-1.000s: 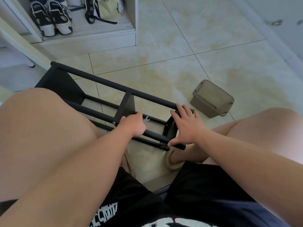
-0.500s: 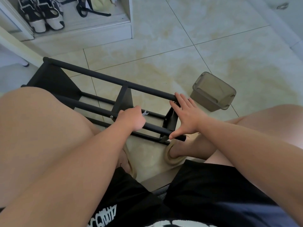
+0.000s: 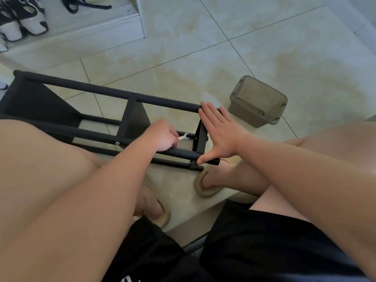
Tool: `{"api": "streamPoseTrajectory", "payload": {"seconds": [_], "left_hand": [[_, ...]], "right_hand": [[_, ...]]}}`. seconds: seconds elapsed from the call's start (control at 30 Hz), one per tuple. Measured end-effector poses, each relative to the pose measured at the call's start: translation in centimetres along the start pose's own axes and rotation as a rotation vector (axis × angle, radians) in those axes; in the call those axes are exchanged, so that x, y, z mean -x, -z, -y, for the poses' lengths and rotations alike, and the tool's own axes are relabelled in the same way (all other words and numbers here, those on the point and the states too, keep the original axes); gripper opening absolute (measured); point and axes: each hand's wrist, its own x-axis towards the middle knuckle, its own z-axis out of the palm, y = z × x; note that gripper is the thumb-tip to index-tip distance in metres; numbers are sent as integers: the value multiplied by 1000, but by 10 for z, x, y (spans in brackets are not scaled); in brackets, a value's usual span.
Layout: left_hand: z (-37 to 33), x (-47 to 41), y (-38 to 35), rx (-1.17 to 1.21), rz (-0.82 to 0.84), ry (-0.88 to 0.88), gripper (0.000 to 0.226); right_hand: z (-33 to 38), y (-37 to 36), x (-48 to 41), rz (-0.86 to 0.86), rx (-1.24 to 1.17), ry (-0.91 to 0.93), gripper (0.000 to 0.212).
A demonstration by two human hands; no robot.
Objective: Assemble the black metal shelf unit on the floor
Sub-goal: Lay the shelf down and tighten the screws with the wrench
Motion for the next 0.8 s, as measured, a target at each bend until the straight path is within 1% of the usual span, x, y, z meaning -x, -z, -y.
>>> {"api": "streamPoseTrajectory", "payload": {"seconds": [0.1, 0.2, 0.37, 0.47, 0.53, 0.6, 0.67, 0.8], "left_hand": [[-2, -5, 7, 87, 63, -69, 15], [-3, -14, 7, 61, 92, -76, 11], [-8, -21, 3, 111, 130, -95, 19], [-10, -22, -2, 258, 142, -44, 12], [-12, -23, -4, 376, 181, 13, 7], [-15, -24, -5, 473, 214, 56, 12], [-17, -26, -7, 548, 197, 85, 18], [-19, -27, -14, 558, 128, 105, 31]], "right_hand": [[-1, 0, -2, -5, -10, 4, 153], [-1, 0, -5, -5, -34, 4, 155], [0, -1, -6, -9, -44, -2, 155], [1, 1, -7, -2, -45, -9, 156], [2, 2, -7, -2, -40, -13, 156], [3, 2, -7, -3, -45, -16, 156], [4, 3, -6, -4, -47, -19, 156], [5, 4, -6, -2, -50, -26, 156]]}}
